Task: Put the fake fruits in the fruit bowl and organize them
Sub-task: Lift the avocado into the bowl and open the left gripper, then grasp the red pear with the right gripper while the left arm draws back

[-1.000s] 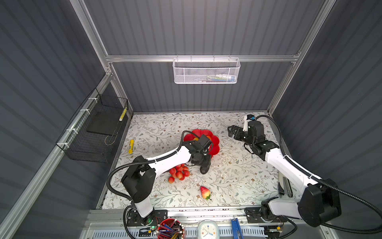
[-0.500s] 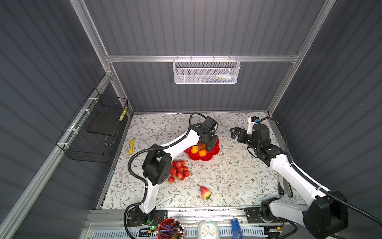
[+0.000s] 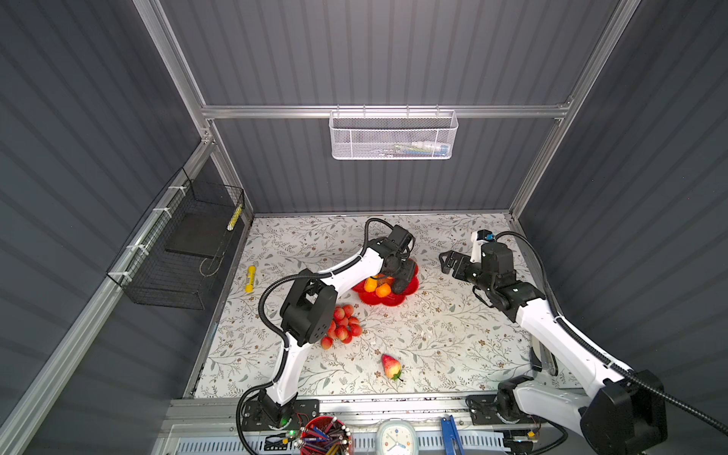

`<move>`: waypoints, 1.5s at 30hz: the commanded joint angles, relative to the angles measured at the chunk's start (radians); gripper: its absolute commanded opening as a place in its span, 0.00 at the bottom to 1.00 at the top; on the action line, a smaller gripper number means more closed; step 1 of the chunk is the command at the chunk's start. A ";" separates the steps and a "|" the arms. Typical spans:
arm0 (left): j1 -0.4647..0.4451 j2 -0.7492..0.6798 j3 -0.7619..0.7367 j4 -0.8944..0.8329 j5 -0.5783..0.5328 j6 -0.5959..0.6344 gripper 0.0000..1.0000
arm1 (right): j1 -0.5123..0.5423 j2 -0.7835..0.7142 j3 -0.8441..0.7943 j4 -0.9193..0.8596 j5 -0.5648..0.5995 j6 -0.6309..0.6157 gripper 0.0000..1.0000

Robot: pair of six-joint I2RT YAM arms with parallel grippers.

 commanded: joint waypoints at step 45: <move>0.077 -1.467 -1.055 0.126 -0.939 -0.299 1.00 | 0.790 0.566 0.227 -0.537 -0.196 -0.131 0.55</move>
